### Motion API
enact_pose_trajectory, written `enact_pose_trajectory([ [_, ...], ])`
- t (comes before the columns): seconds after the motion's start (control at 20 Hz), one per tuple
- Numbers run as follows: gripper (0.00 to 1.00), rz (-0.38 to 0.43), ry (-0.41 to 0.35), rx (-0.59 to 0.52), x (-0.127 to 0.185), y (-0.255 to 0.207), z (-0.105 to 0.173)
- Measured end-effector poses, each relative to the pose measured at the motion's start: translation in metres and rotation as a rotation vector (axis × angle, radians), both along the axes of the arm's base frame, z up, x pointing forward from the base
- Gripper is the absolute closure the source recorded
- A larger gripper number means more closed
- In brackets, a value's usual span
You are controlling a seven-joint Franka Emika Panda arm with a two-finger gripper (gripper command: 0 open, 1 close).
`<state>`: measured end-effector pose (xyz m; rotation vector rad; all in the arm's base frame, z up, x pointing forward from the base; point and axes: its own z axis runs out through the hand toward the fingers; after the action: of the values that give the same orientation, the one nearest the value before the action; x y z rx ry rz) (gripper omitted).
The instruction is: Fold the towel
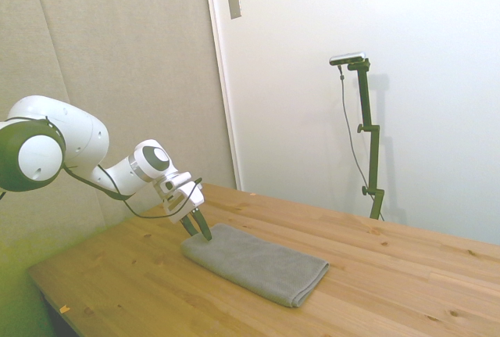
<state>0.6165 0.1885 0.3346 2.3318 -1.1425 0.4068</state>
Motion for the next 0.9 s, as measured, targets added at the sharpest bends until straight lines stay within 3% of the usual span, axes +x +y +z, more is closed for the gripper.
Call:
enact_pose_trajectory([
  [0.9,1.0,0.0,-0.015,0.027,0.0016,-0.0086,-0.0032],
])
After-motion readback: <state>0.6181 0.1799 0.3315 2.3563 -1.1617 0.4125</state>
